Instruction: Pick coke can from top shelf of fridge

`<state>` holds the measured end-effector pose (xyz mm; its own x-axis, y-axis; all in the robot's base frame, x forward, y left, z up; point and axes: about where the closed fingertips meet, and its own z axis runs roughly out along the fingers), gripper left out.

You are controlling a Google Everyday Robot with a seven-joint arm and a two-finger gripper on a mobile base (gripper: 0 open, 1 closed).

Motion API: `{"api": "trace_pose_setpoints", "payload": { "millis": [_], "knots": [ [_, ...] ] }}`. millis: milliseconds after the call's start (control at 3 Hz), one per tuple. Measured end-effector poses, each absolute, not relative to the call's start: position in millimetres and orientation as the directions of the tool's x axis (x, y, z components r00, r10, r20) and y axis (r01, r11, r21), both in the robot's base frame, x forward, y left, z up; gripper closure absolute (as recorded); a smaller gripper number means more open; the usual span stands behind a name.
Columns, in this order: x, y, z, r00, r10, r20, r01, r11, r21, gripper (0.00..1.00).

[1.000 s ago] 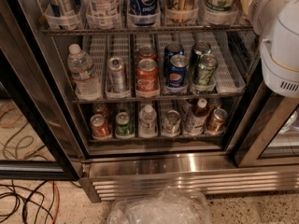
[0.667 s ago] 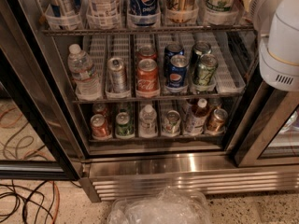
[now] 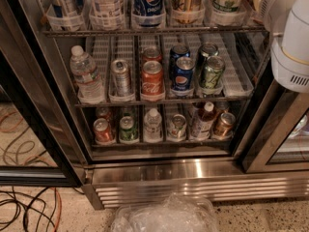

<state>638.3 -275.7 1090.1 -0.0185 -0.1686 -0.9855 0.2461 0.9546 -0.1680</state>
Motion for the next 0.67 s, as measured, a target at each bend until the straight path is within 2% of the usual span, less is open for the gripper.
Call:
{"api": "trace_pose_setpoints", "payload": {
  "millis": [667],
  "knots": [
    [635.8,-273.1,1092.4,-0.013,-0.163,-0.987,0.224,0.961,-0.161,0.99]
  ]
}}
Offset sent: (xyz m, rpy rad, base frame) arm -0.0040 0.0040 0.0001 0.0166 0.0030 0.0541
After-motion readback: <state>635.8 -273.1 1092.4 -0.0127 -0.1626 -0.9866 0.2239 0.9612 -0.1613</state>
